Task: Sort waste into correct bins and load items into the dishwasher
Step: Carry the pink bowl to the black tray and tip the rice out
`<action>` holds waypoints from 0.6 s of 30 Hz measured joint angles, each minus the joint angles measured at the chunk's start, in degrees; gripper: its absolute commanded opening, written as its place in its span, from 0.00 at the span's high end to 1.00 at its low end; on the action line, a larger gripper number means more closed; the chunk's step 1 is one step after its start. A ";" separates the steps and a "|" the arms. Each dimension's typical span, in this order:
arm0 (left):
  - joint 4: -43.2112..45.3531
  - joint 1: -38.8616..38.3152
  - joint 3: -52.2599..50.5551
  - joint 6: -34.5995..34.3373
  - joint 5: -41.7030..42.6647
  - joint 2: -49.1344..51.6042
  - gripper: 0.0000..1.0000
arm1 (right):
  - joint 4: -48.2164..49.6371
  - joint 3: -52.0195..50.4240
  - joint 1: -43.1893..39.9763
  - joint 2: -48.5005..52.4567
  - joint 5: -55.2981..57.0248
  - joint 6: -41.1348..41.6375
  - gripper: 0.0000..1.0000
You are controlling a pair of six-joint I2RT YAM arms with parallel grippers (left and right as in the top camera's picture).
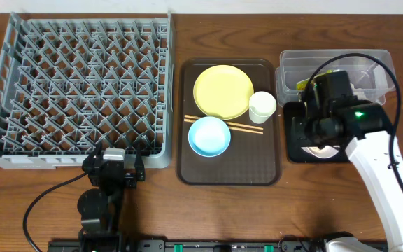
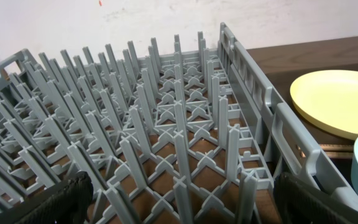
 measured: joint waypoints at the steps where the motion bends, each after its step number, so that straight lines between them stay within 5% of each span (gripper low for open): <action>1: 0.00 0.00 0.00 0.00 0.02 0.00 0.06 | 0.20 -0.02 -1.14 0.00 -1.40 -0.90 0.99; 10: 0.00 0.00 0.00 0.00 0.00 0.00 0.06 | 7.91 -3.45 -15.32 0.00 -19.39 -11.52 0.99; 18: 0.00 0.00 0.00 0.00 0.02 0.00 0.06 | 23.78 -16.48 -24.37 0.02 -39.76 -17.22 0.99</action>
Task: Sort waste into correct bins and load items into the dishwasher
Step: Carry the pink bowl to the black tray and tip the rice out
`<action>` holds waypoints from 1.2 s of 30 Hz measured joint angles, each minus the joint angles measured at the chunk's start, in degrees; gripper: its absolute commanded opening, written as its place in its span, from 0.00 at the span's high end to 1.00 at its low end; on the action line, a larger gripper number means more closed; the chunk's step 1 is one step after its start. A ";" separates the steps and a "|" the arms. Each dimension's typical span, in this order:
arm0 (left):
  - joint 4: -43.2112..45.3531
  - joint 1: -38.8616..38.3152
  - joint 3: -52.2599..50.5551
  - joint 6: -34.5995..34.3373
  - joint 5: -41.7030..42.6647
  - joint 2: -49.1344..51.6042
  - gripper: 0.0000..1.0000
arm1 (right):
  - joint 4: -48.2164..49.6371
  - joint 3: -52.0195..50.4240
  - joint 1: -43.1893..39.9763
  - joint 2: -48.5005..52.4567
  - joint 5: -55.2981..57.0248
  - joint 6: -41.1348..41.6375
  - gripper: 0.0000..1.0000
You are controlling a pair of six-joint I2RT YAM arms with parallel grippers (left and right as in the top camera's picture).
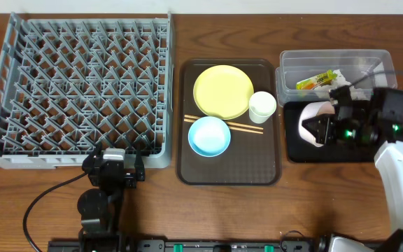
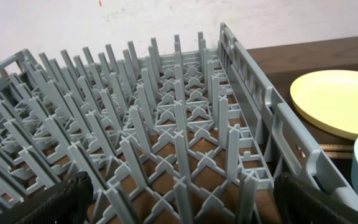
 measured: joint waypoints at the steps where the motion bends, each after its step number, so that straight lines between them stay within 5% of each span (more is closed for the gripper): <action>1: 0.00 0.00 0.00 0.00 -0.02 0.00 0.06 | 1.81 -1.44 -0.90 0.00 -2.12 -0.28 0.99; 12: 0.00 0.00 0.00 0.00 -0.02 0.00 0.06 | 18.47 -11.78 -12.35 0.15 -24.90 -1.14 0.99; 24: 0.00 0.00 0.00 0.00 -0.02 0.00 0.06 | 19.80 -13.29 -22.93 7.10 -38.49 -0.13 0.99; 36: 0.00 0.00 0.00 0.00 -0.02 0.00 0.06 | 25.68 -13.42 -27.23 9.75 -40.76 21.09 0.99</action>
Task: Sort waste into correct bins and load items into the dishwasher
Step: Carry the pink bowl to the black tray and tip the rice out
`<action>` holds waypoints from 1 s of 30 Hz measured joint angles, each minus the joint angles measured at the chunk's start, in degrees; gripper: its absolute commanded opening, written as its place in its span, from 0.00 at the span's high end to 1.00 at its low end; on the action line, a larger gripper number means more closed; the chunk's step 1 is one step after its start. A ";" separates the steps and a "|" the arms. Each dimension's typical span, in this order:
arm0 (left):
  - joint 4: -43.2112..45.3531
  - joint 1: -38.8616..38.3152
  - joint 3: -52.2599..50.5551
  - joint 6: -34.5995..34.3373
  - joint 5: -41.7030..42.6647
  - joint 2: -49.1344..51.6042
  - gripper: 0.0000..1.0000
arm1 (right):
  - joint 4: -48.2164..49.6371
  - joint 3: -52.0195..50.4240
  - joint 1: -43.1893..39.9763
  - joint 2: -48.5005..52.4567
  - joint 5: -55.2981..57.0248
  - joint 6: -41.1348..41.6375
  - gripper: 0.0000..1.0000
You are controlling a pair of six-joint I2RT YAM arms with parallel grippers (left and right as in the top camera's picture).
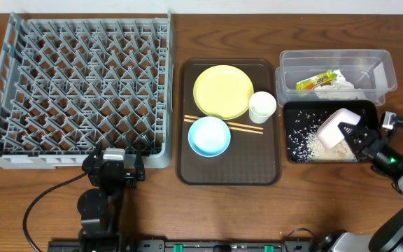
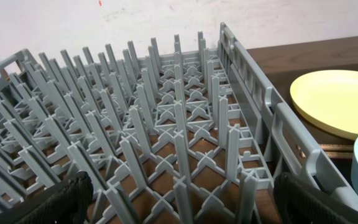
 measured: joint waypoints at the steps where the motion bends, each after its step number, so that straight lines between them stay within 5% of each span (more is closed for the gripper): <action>1: 0.00 0.00 0.00 0.00 0.00 0.00 0.06 | 0.55 0.00 -0.02 0.00 -0.09 1.92 0.99; 14: 0.00 0.00 0.00 0.00 0.02 0.00 0.06 | 15.37 -0.20 -0.04 0.00 -0.63 20.72 0.99; 23: 0.00 0.00 0.00 0.00 0.02 0.00 0.06 | 19.98 -0.28 3.06 -1.84 -0.70 25.40 0.98; 30: 0.00 0.00 0.00 0.00 0.00 0.00 0.06 | 48.06 -0.55 13.49 -13.33 -0.87 38.21 0.98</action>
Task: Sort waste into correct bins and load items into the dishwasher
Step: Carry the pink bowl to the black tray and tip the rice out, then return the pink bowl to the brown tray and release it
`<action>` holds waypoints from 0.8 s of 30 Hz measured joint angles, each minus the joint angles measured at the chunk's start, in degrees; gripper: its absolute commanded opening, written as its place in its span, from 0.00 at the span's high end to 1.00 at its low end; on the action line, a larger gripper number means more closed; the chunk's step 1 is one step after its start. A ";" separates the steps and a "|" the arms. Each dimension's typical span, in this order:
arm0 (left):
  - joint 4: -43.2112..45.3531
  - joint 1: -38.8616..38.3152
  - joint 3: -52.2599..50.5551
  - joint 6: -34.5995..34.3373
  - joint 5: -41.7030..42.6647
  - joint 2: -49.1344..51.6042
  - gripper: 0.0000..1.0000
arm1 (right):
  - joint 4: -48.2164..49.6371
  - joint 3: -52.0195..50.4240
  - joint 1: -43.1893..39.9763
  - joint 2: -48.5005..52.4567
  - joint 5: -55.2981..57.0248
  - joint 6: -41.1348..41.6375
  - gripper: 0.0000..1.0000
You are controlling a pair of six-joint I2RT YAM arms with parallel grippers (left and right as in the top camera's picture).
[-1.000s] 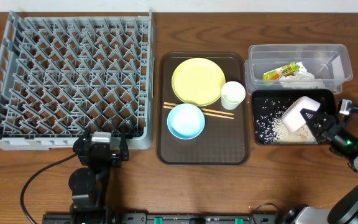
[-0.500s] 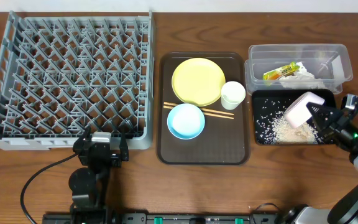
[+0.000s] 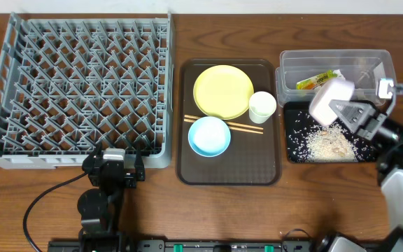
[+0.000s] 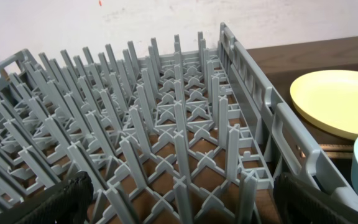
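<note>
My right gripper (image 3: 350,112) is shut on a white bowl (image 3: 329,96), held tilted above the back edge of the black bin (image 3: 290,155). A heap of rice (image 3: 329,144) lies in that bin. On the brown tray (image 3: 208,171) are a yellow plate (image 3: 222,91), a white cup (image 3: 262,106), a blue bowl (image 3: 209,136) and chopsticks (image 3: 247,128). The grey dish rack (image 3: 75,84) is at the left, with nothing in it. My left gripper (image 3: 114,170) rests open at the rack's near edge, its fingers (image 4: 61,199) wide apart, and its wrist view shows the rack (image 4: 166,124).
Behind the black bin stands a clear bin (image 3: 292,70) holding a yellow-green wrapper (image 3: 318,80) and other scraps. The right arm's cable runs past the table's right edge. Bare wooden table lies in front of the tray and the bins.
My right gripper has lifted the white bowl from low over the black bin's middle to its back edge. The scattered rice now shows as a larger heap. The left arm is unmoved.
My right arm was first over the black bin, covering it. Then it held the white bowl on its side over the bin's left part. Then rice lay scattered in the bin under the tilted bowl. Now the bowl is higher and further back.
</note>
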 measured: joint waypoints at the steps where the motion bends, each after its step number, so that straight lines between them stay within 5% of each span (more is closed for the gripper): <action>1: 0.00 0.00 0.00 0.00 0.02 0.00 0.06 | 6.51 0.26 2.34 -1.03 0.07 3.37 0.99; 5: 0.00 0.00 0.00 0.00 0.00 0.00 0.06 | 23.19 2.14 12.83 -2.86 -0.52 16.55 0.99; 13: -0.02 0.00 0.00 0.00 0.00 0.00 0.06 | 15.56 2.95 27.96 -0.37 4.20 23.28 0.98; 17: 0.00 0.00 0.00 0.00 0.00 0.00 0.06 | 2.93 3.10 32.04 1.22 10.14 17.53 0.98; 24: -0.02 0.00 0.00 0.00 0.02 0.00 0.06 | -34.93 7.91 37.53 1.77 22.23 -4.00 0.99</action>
